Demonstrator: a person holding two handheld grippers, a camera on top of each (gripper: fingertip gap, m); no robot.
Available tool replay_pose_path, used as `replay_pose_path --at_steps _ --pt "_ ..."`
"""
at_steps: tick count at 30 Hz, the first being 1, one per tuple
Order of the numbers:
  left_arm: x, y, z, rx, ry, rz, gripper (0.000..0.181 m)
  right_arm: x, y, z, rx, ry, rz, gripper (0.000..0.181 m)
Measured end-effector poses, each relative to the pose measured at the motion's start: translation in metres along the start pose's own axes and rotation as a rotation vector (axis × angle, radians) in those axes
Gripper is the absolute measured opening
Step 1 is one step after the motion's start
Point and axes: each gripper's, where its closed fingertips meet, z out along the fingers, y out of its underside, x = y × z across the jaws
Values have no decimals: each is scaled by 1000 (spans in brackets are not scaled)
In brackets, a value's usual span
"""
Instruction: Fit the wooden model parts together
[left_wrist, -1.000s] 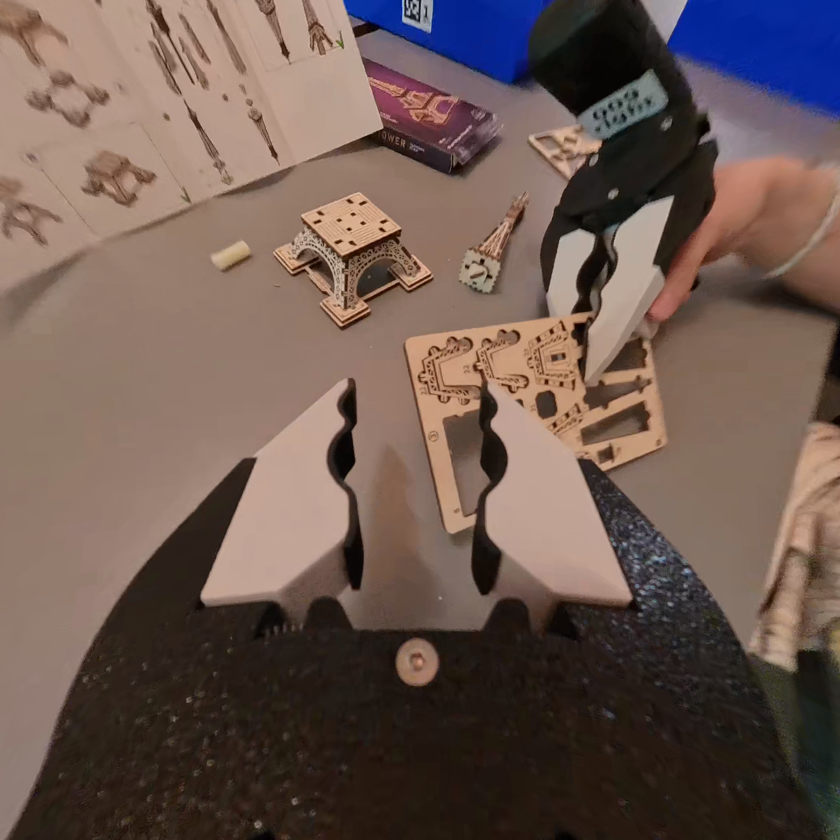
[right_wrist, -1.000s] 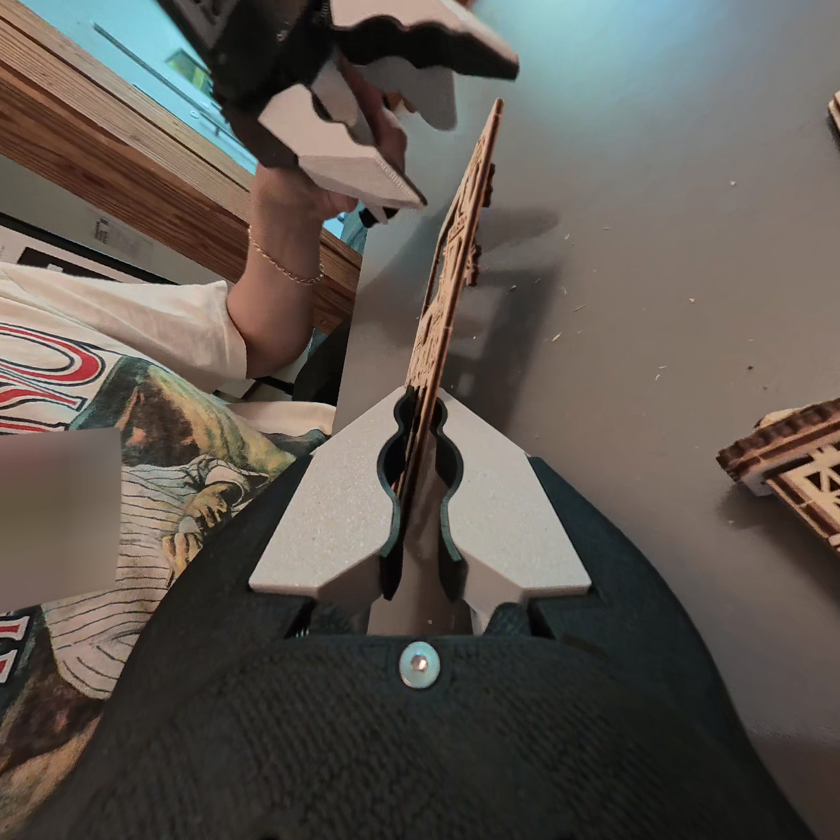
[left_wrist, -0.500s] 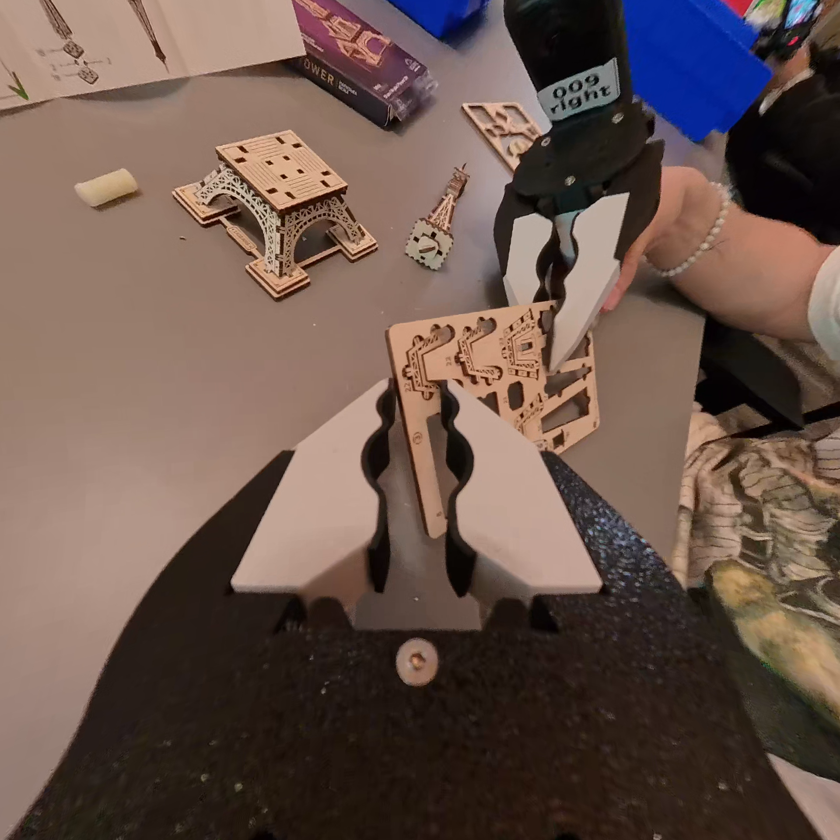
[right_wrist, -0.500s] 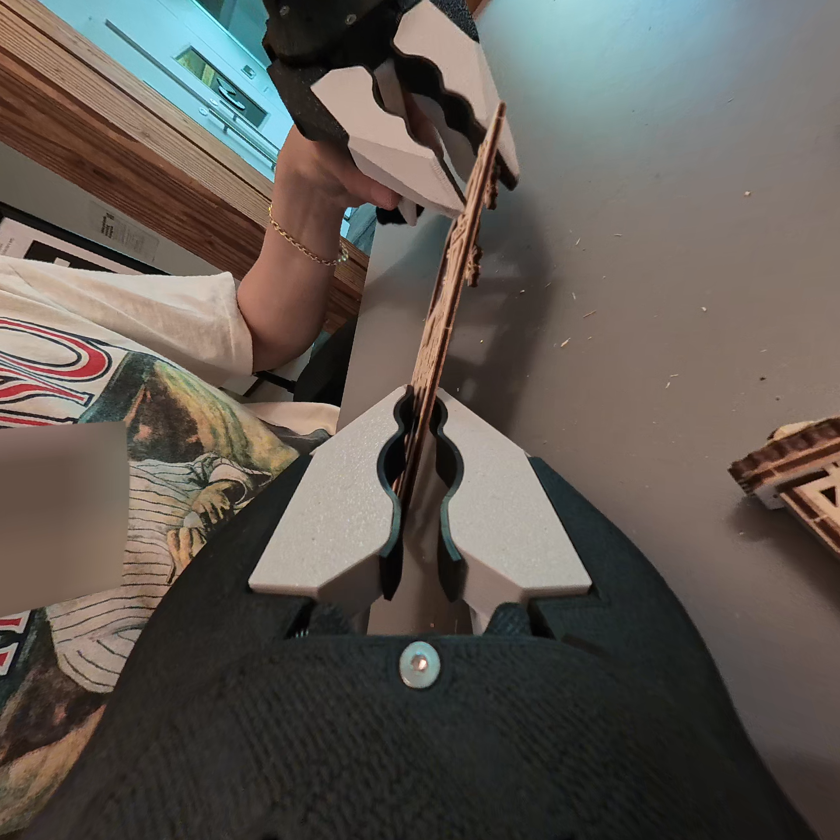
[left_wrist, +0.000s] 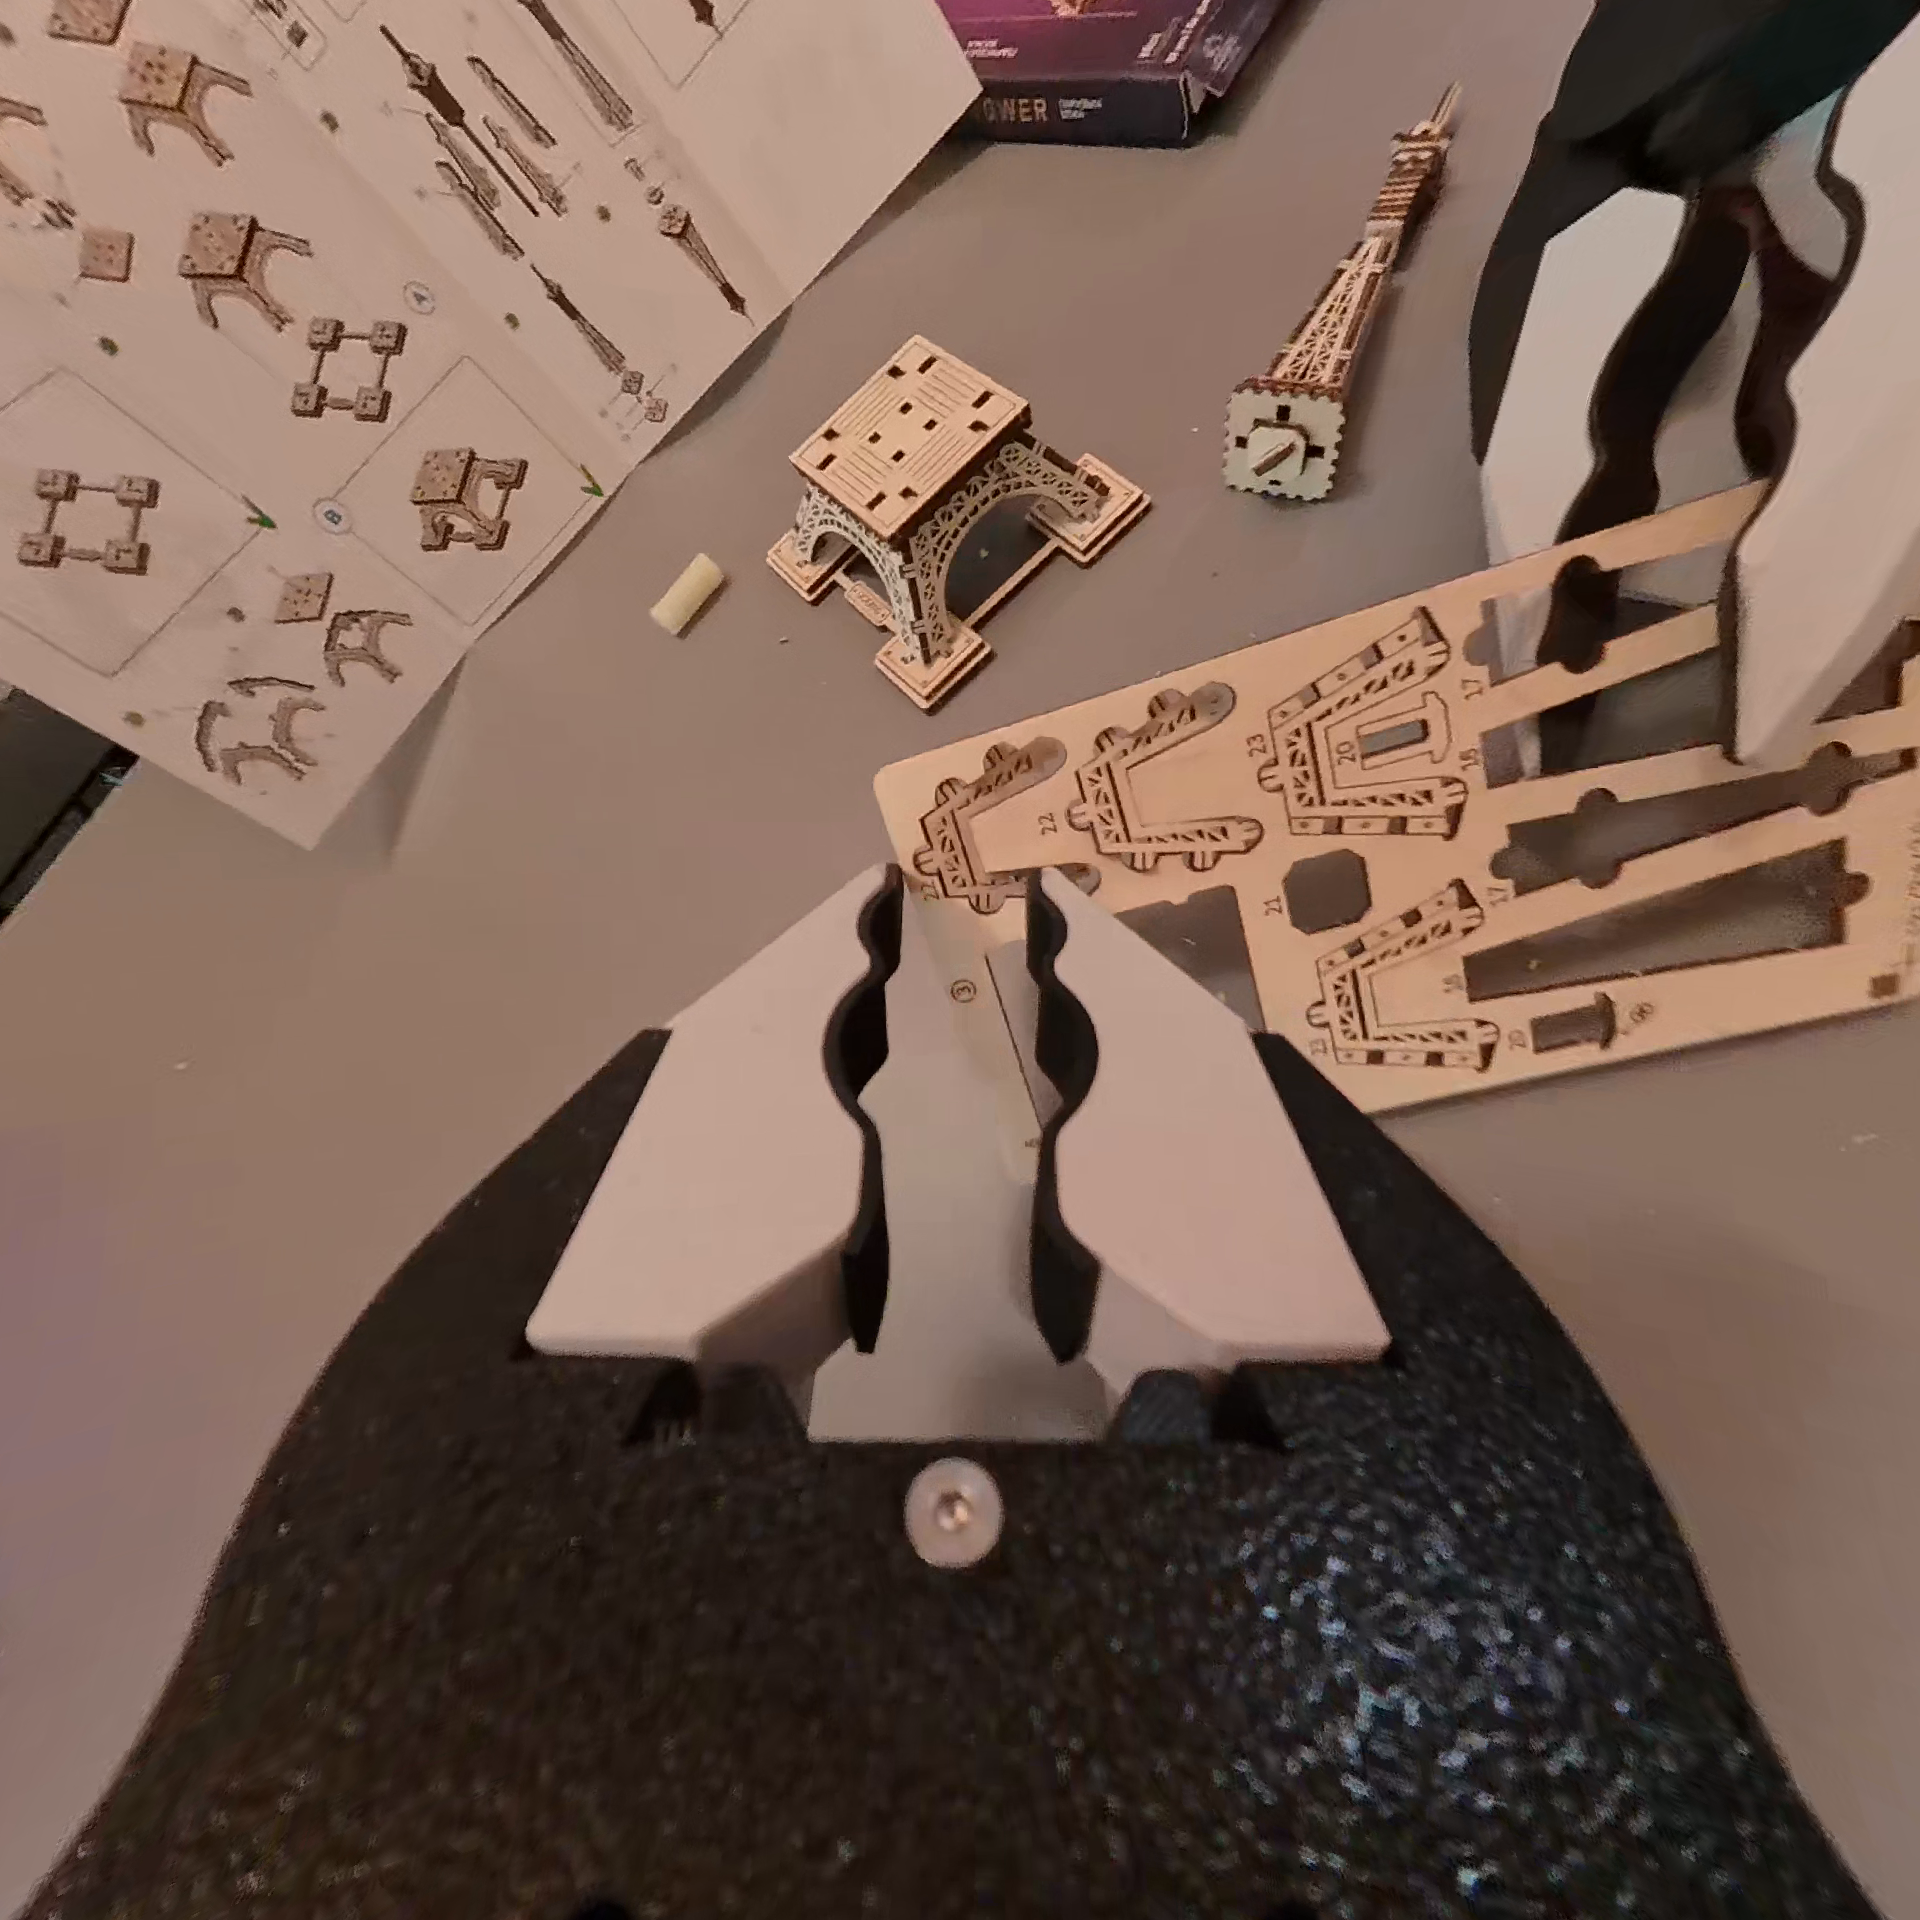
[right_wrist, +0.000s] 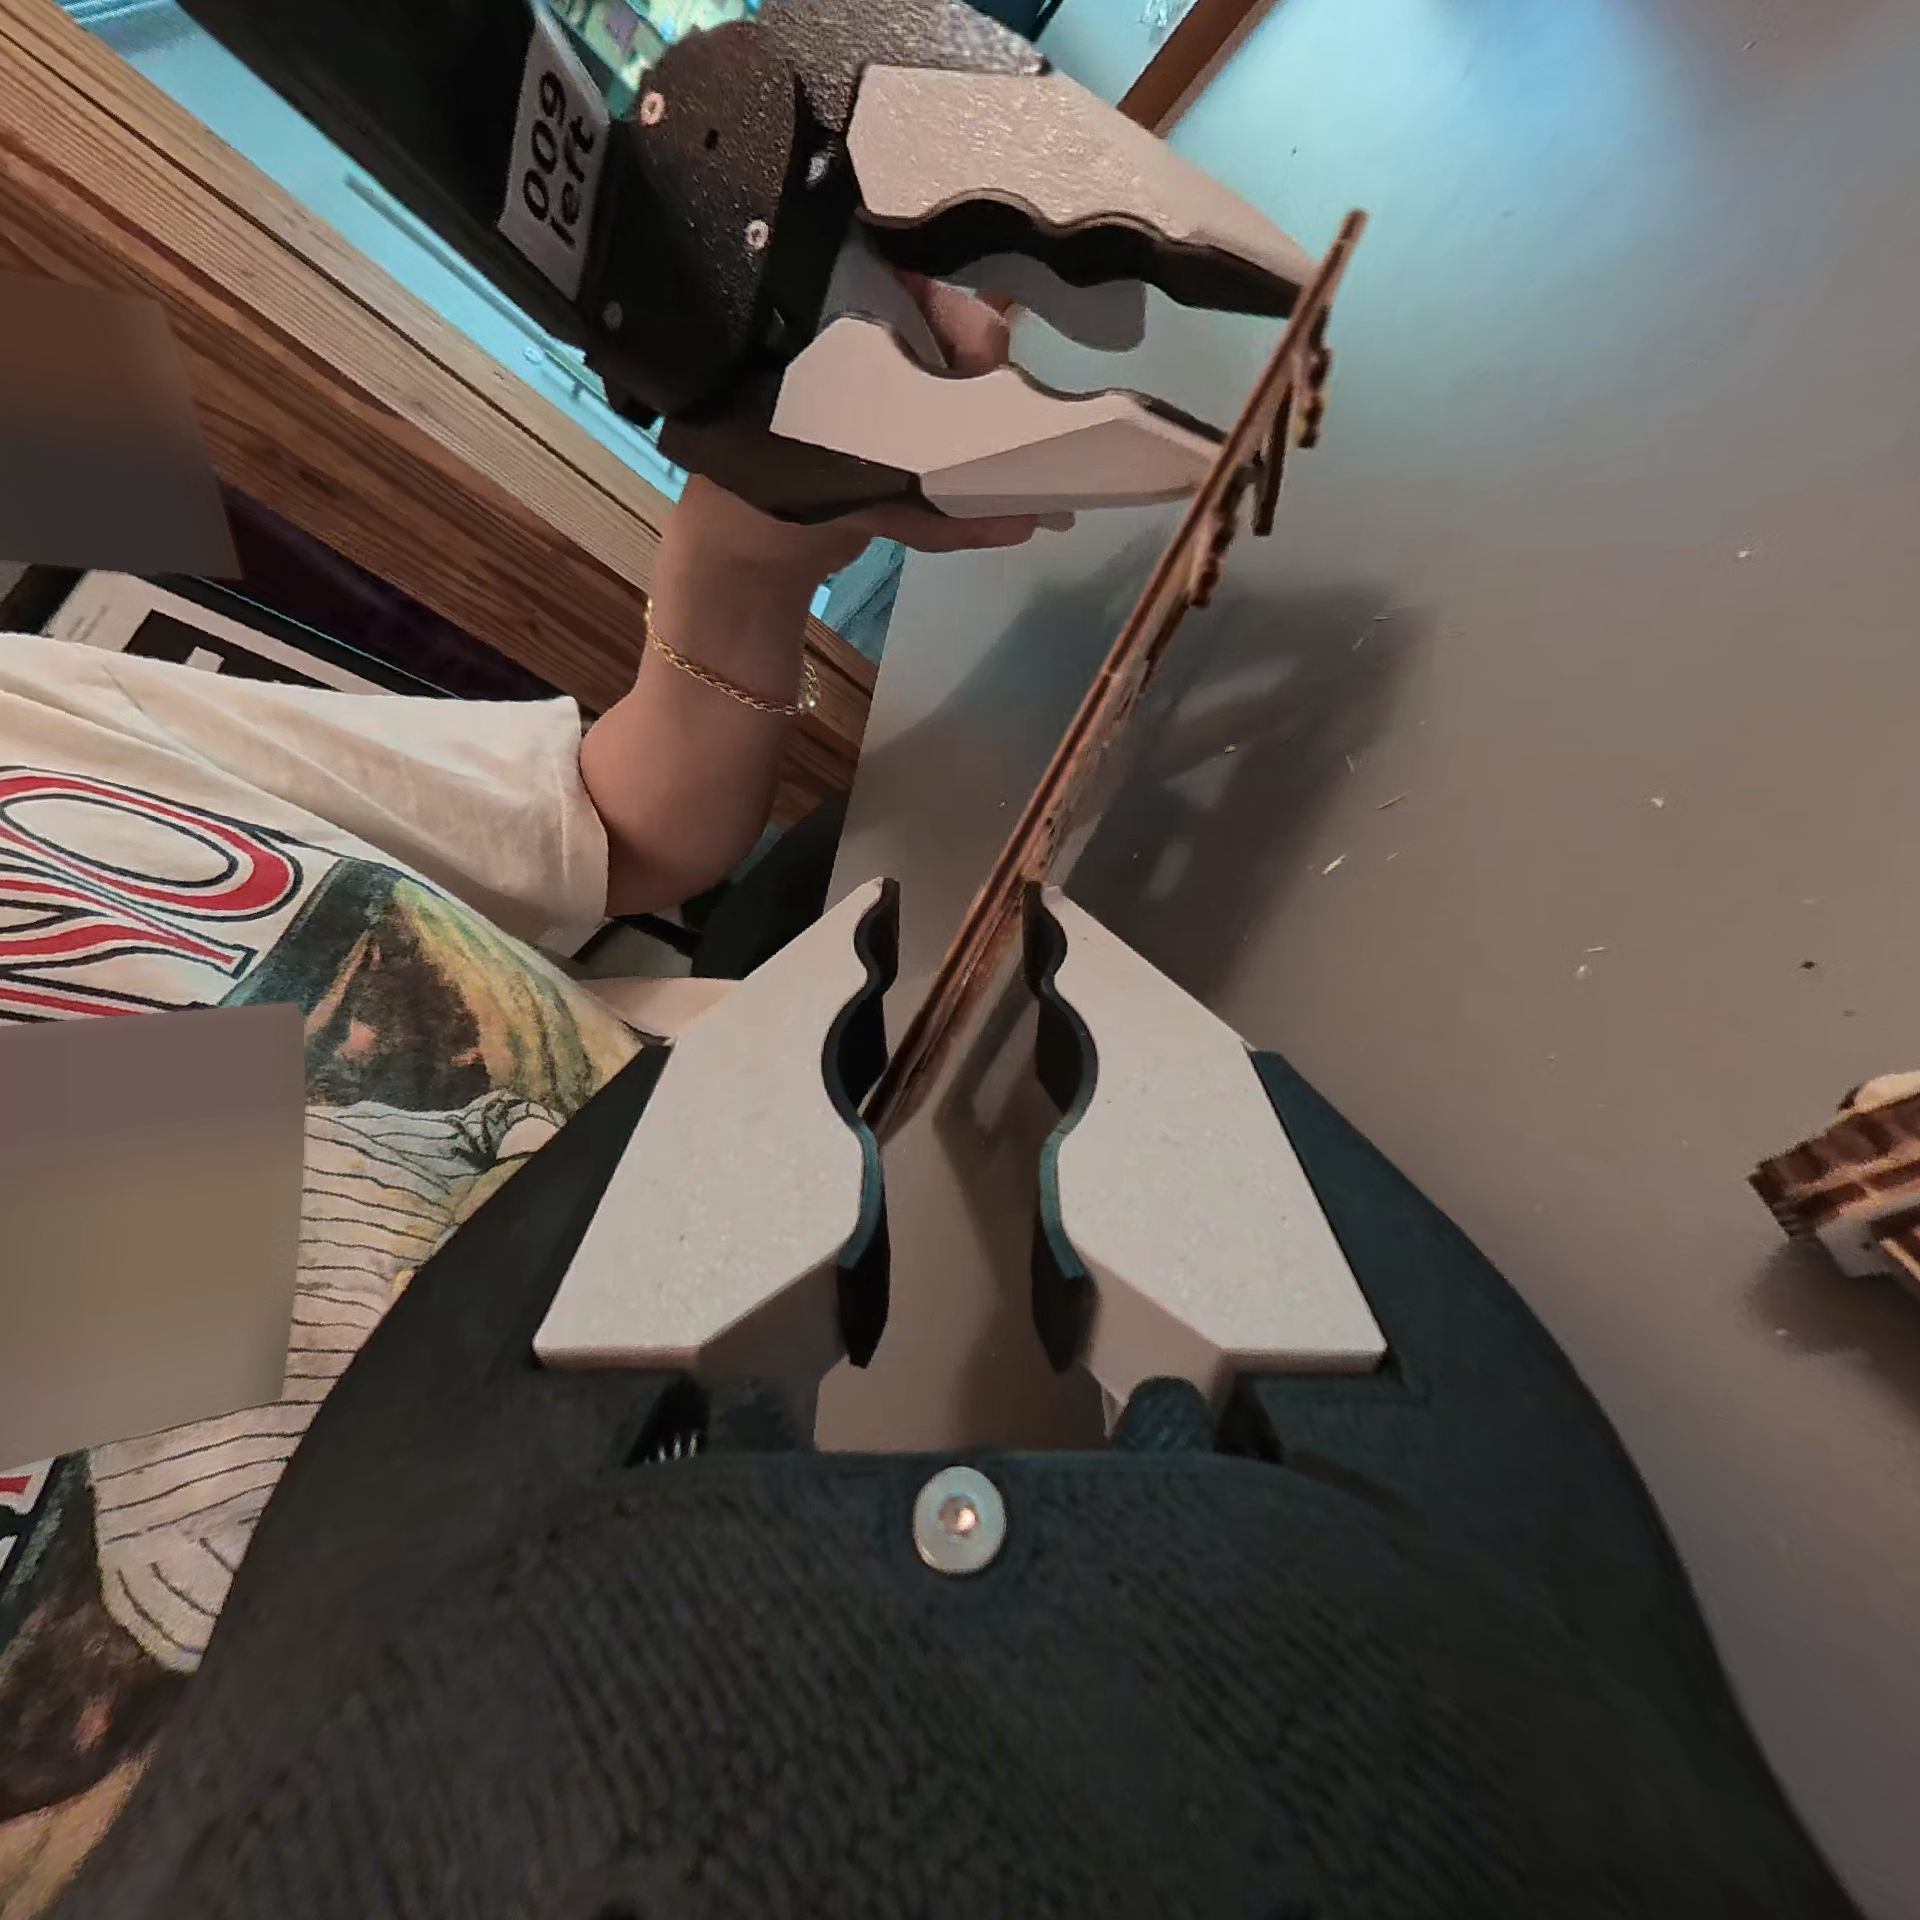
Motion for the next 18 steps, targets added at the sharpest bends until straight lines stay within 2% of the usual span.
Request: replay_pose_path --at_steps 3,7,9,10,12,15,18 --pt "4 2 3 38 48 -90 21 -3 2 2 -21 13 -47 21" --pt "11 10 2 31 191 -237 22 -1 14 7 -130 111 -224 23" --pt "3 11 0 35 179 -244 39 -2 17 10 -157 138 -310 25" --pt "0 11 -1 40 161 -215 41 0 19 10 -171 160 -331 23" --pt "-1 2 -4 85 120 -127 31 -2 17 11 -161 151 -329 23" --pt "-5 -15 -6 145 -40 79 20 -3 9 8 -106 142 -313 22" --pt "-8 -26 -7 160 -151 193 12 -5 1 5 -52 120 -288 23"
